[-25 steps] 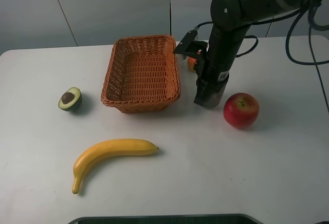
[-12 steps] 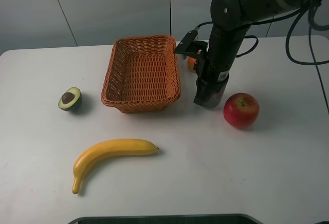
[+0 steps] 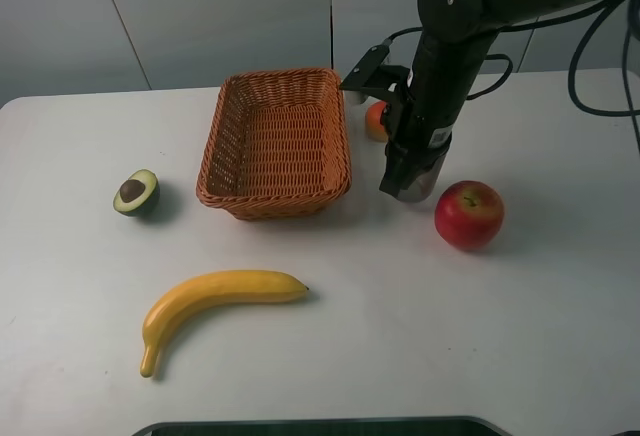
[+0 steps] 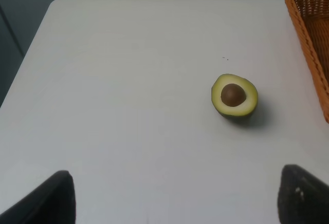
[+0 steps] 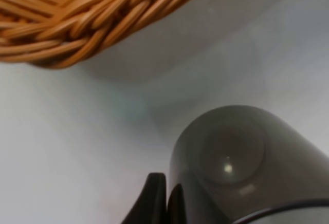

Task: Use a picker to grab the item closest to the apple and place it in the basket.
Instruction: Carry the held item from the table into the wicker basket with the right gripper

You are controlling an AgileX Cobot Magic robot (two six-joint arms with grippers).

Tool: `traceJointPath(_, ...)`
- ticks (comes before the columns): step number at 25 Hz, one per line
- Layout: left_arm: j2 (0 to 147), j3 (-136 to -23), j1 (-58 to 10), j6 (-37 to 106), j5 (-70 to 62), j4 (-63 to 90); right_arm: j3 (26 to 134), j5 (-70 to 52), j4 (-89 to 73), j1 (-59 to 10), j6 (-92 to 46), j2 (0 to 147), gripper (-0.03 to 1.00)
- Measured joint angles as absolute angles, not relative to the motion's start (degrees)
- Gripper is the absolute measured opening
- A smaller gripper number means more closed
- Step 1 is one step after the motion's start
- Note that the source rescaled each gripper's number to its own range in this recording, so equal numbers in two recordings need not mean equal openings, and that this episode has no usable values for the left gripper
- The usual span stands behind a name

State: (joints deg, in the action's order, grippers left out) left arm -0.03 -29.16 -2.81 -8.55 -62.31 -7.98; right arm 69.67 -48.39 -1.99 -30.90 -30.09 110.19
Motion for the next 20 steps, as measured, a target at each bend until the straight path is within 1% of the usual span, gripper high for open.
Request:
traceJointPath(5,0.0,-29.2,-2.8,-8.6,-62.3,-8.0,69.7,-50.7,-2.0,-30.9,-29.0,105.5,0.0)
traceJointPath(15,0.0,-29.2,-2.8,-8.6,-62.3,-8.0,69.8,-51.3,-2.0,-30.9,-24.6,96.5,0.0)
traceJointPath(20,0.0,-29.2,-2.8,-8.6,-62.3,-8.0,71.1,-51.6,-2.0,-30.9,-20.4,94.9,0.0)
